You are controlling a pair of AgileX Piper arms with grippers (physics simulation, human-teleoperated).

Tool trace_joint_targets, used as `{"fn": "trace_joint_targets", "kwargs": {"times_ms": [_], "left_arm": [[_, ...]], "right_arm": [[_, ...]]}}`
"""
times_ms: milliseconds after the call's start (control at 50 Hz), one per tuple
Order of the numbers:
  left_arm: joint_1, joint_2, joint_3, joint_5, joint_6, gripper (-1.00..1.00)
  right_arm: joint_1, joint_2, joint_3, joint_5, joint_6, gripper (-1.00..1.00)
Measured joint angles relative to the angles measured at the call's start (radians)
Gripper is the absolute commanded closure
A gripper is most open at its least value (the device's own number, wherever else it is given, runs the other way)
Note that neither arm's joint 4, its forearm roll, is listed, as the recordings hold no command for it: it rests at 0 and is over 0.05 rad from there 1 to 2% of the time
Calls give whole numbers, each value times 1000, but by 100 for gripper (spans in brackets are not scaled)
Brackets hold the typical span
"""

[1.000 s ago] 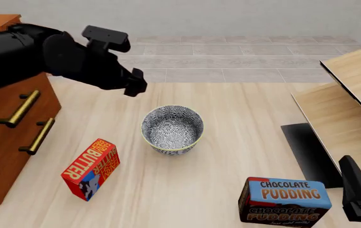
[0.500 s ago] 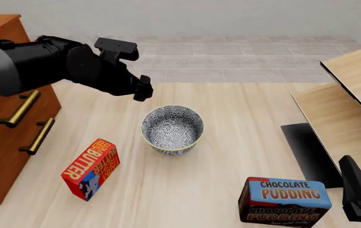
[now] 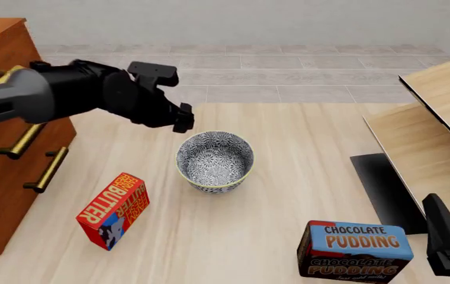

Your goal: Close the top drawer of the cabinet and put the bowl on top of it.

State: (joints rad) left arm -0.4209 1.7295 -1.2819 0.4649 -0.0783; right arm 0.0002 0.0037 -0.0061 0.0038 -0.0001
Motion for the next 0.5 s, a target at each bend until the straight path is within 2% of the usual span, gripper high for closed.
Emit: {"fn": "trace_joint_targets", "kwargs": {"times_ms": [500], "left_arm": [[1,59,-6,-31,-23,-100]], "right_arm": [[0,0,0,0,0,-100]]}}
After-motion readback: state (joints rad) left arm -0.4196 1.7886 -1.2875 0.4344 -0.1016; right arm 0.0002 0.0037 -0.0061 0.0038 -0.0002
